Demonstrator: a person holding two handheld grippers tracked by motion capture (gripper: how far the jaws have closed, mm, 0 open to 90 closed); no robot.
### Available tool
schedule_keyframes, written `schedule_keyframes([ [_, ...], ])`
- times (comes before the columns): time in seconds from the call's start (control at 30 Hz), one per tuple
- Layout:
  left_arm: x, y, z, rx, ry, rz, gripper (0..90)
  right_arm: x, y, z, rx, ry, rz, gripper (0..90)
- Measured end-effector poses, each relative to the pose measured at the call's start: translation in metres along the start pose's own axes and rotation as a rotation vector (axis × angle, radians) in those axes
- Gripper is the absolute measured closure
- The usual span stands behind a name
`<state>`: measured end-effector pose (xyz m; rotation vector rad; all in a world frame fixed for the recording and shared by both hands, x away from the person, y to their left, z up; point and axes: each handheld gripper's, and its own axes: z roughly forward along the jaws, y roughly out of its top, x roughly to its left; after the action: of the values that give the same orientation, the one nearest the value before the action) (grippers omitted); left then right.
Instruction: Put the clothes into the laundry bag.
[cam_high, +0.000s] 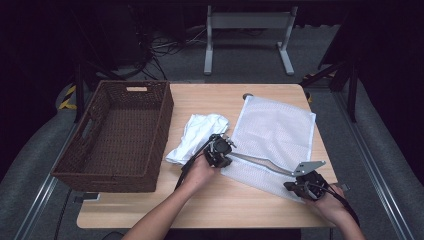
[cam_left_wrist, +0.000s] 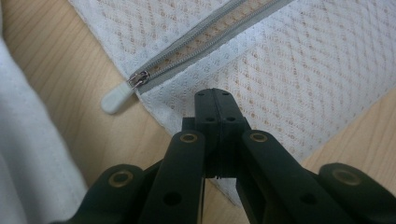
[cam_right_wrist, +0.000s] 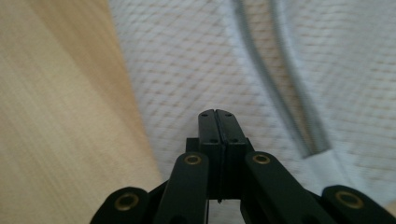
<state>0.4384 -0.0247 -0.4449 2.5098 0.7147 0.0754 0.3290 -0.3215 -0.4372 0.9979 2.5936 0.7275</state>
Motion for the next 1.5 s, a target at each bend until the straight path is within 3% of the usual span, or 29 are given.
schedule_keyframes([
  [0.1,0.000,0.000,0.000,0.001,0.002,0.000,90.0,-0.019,-0.002,-0.007,-0.029,-0.079,0.056,89.9],
  [0.2,0.000,0.000,0.000,0.001,0.002,-0.002,90.0,-0.038,-0.010,-0.009,-0.042,-0.125,0.115,89.9],
  [0.33,0.000,0.000,0.000,0.003,0.000,-0.005,90.0,-0.046,-0.019,-0.005,-0.015,-0.118,0.140,89.9],
  [0.63,0.007,-0.003,-0.003,0.002,0.014,-0.017,90.0,-0.028,-0.017,-0.006,0.022,-0.047,0.080,89.9],
  [0.73,0.011,-0.004,-0.003,-0.004,0.017,-0.028,90.0,-0.016,-0.015,-0.006,0.036,0.011,0.043,89.9],
  [0.97,0.015,-0.005,-0.004,-0.005,0.020,-0.041,90.0,0.001,-0.007,-0.001,0.035,0.083,-0.023,89.9],
  [1.13,0.017,-0.005,-0.012,-0.029,0.010,-0.046,90.0,0.006,-0.003,-0.001,0.040,0.097,-0.057,89.6],
  [1.33,0.015,-0.008,-0.033,-0.079,-0.032,-0.049,90.0,0.002,0.001,-0.009,-0.024,0.070,-0.022,82.0],
  [1.5,0.008,-0.017,-0.048,-0.088,-0.077,-0.042,85.0,-0.002,0.012,-0.010,-0.089,0.070,0.013,64.3],
])
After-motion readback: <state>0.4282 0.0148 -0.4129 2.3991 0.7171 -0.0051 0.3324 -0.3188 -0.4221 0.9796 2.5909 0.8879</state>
